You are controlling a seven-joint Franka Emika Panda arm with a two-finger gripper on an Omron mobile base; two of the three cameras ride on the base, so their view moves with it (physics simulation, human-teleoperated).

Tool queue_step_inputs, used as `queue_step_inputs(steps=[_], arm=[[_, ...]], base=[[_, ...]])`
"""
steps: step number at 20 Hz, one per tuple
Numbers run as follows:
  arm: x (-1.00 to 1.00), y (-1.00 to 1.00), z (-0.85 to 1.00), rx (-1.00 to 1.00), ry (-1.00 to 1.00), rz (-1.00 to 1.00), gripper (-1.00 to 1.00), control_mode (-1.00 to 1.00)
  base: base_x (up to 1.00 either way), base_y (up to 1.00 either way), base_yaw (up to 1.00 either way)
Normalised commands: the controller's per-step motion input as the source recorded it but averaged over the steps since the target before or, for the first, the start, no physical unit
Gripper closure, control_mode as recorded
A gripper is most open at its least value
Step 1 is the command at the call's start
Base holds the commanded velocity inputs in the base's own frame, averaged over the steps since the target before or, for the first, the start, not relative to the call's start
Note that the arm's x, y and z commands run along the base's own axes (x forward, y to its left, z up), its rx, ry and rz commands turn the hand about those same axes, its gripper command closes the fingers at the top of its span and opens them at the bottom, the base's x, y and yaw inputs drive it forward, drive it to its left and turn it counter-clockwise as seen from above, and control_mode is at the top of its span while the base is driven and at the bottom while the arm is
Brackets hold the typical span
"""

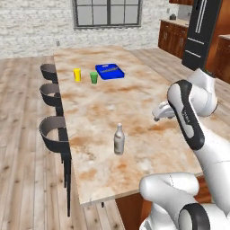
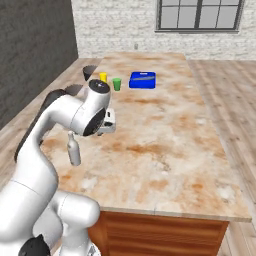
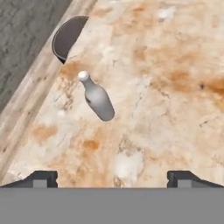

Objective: Place the drinks on the dining counter in a tight cluster.

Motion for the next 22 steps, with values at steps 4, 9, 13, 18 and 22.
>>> queue_step_inputs(steps=[4, 9, 13, 18, 22], arm=[[-0.18, -0.3, -0.09, -0.22, 0.31, -0.37, -1.0, -1.0], [-0.81, -0.01, -0.09, -0.04, -0.06, -0.34, -1.0, -1.0], [-1.0, 0.0, 0.14, 0.0, -0.22, -0.16, -1.0, -1.0], [-0.9, 0.02, 0.32, -0.01, -0.21, -0.06, -1.0, -1.0], [-0.04, 0.07, 0.0, -0.03, 0.0, 0.0, -1.0, -1.0]], base=[[0.0, 0.0, 0.0], [0.0, 0.0, 0.0], [0.0, 0.0, 0.0], [0.0, 0.0, 0.0], [0.0, 0.0, 0.0]])
